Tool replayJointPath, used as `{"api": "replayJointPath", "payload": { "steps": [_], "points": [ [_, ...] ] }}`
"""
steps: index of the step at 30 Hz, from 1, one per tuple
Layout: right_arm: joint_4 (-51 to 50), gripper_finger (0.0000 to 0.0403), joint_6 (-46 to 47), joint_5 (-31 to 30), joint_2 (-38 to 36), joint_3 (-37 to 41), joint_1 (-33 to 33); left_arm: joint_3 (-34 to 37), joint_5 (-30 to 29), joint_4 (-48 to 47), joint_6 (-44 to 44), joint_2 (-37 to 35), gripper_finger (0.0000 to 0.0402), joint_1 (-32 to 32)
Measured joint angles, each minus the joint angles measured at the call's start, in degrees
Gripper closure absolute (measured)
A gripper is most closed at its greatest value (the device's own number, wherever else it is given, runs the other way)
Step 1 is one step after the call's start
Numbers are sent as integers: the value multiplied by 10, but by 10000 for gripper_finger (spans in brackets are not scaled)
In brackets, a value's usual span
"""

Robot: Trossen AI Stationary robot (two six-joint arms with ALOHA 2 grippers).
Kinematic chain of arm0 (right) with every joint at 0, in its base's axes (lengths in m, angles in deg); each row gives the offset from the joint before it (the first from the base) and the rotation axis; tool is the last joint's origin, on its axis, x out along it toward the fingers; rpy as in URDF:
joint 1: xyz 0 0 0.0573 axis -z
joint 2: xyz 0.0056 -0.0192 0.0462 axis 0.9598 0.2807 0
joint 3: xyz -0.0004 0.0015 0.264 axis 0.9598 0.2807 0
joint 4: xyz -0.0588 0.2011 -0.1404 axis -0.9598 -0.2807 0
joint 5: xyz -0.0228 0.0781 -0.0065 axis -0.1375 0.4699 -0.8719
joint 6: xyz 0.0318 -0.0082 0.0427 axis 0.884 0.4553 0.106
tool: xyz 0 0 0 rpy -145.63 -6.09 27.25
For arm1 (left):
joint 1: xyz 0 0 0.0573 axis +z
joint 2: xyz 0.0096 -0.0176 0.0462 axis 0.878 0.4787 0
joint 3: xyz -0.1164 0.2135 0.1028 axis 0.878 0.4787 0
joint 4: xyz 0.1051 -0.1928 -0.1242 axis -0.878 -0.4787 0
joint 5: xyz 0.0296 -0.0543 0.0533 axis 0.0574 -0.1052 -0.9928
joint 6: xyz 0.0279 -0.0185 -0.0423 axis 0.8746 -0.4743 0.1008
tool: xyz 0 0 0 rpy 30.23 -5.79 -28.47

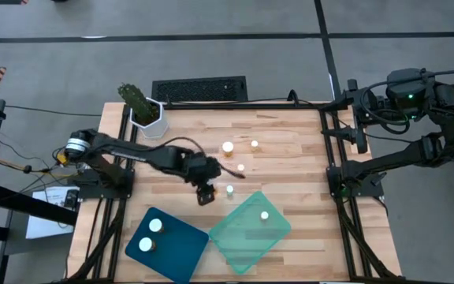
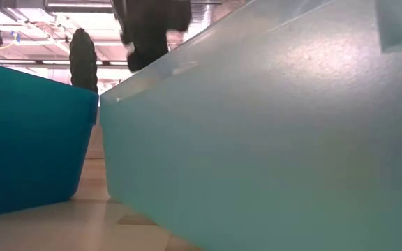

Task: Pick and place medicine bottles into bin by pill shape (circle, oval)
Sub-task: Put the big orange pill bottle into the blue bin

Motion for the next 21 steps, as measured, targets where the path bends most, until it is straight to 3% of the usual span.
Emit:
{"api": "replayJointPath", "payload": {
  "steps": [8, 13, 15, 19, 21],
  "points": [
    [-14, 78, 0, 0, 0, 0, 0, -36, -78, -63, -200, -82, 168, -157],
    [-17, 78, 0, 0, 0, 0, 0, -36, -136, -103, -342, -89, 167, -281],
    [-19, 78, 0, 0, 0, 0, 0, -36, -185, -127, -387, -89, 167, -319],
    [-20, 78, 0, 0, 0, 0, 0, -35, -296, -171, -426, -90, 167, -329],
    [-21, 78, 3, 0, 0, 0, 0, -35, -291, -187, -421, -93, 166, -303]
  ]
}}
